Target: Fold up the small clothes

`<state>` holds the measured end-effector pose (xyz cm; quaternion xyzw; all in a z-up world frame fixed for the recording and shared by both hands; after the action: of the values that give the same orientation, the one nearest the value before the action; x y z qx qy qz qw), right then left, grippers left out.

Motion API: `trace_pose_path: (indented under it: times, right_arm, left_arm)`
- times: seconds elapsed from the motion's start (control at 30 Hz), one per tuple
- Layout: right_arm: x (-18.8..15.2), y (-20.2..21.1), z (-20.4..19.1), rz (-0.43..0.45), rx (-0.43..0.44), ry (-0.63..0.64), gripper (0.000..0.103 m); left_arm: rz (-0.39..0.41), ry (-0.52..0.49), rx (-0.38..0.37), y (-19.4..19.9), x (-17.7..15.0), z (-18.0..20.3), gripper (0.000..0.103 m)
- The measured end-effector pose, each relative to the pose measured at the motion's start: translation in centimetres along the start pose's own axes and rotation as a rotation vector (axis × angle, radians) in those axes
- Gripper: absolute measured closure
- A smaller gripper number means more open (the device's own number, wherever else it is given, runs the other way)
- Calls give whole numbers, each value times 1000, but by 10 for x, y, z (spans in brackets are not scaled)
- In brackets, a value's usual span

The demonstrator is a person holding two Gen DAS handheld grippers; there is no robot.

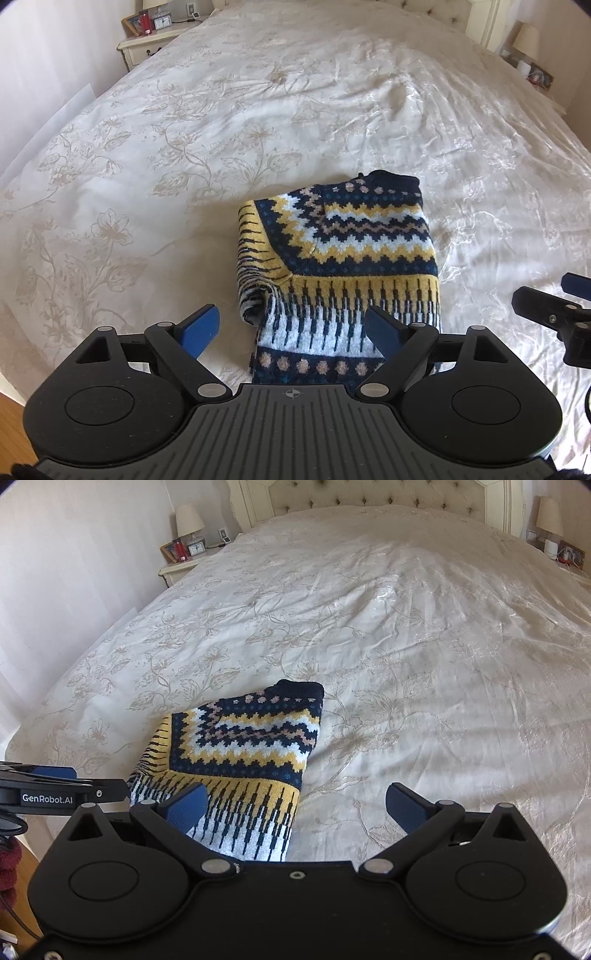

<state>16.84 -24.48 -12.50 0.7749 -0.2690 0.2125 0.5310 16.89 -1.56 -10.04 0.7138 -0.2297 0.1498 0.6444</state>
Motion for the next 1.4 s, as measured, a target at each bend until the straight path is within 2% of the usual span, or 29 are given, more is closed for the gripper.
trace_pose_path:
  times: [0.13, 0.83, 1.4]
  right_arm:
    - [-3, -2, 3, -25, 5, -18, 1]
    - [-15, -13, -5, -113, 46, -26, 1]
    - [-21, -15, -1, -133, 55, -48, 1]
  left_arm:
    - [3, -12, 4, 1, -2, 3, 17]
    - [-106, -1, 38, -10, -15, -2, 17]
    - [-116, 4, 41, -10, -19, 2, 17]
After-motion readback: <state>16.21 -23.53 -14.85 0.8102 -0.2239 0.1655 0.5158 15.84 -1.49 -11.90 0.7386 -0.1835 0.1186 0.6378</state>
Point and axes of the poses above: each gripper's, at about its wrist camera, not at the fingertips, and y roughly against the way its jaws point, z to its right, x to its top, the point moved 6 cm from there along -y, roughly the way its jaws point, and after that the axes turned 8 degrees about x, right-handed, at the moved point
